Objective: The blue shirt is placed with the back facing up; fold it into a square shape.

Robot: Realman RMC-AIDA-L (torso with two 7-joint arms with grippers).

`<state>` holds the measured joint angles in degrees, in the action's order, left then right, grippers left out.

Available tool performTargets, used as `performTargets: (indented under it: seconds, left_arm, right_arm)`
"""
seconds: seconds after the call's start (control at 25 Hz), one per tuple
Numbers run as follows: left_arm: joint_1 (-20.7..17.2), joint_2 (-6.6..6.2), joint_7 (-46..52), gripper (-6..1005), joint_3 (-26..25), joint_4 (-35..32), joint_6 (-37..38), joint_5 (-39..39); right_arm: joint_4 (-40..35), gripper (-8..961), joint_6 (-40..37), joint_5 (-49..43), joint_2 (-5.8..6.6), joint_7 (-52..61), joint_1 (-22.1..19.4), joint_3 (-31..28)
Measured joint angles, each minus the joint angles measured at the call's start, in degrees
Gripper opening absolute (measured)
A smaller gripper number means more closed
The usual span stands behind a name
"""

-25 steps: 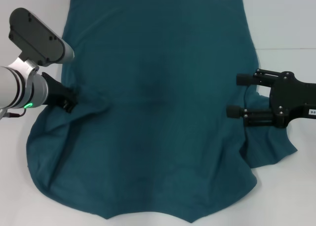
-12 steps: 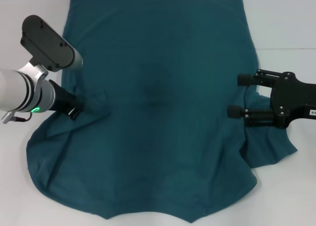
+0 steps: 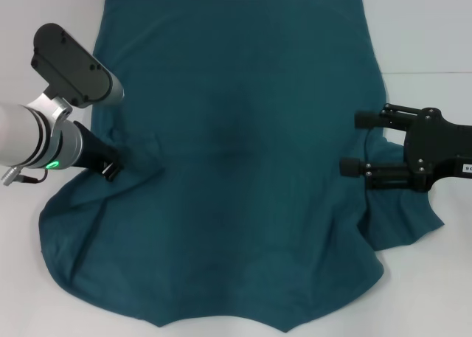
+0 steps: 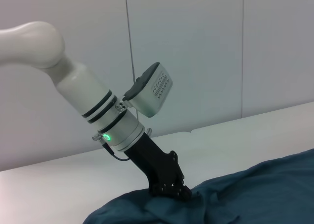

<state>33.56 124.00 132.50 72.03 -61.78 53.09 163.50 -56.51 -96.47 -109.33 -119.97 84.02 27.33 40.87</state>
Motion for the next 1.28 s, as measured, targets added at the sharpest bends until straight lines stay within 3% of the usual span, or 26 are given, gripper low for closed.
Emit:
performTargets:
  seconds: [0.24,0.44,0.88,1.08,1.28]
  left_arm:
    - [-0.95,0.31,-0.46,21,1.24,-2.78,3.59,-0.89]
    - [-3.00,0.14,-1.25,26,3.21,-7.86,9.93,-5.95]
    - [-5.03,0.38,-1.47,39,4.86,-10.98,21.30,-9.95]
    - [-8.66,0.33,-2.25,44,5.55,-17.44,24.61,-12.72]
    - [-9.95,0.38,-2.04,50,5.92,-18.51,24.81,-13.89]
  right_arm:
    - [0.00,911,-0.16,0.03,0.00,0.00,0.00,0.00]
    - [0.00,911,-0.21,0.24,0.00,0.00,-0.14,0.00]
    - [0.86,911,-0.30,0.52,0.12,-0.88,-0.17,0.08]
    - [0.88,911,-0.48,0.53,0.17,-0.90,-0.28,-0.03]
    - [0.84,911,-0.48,0.53,0.18,-0.90,-0.35,0.11]
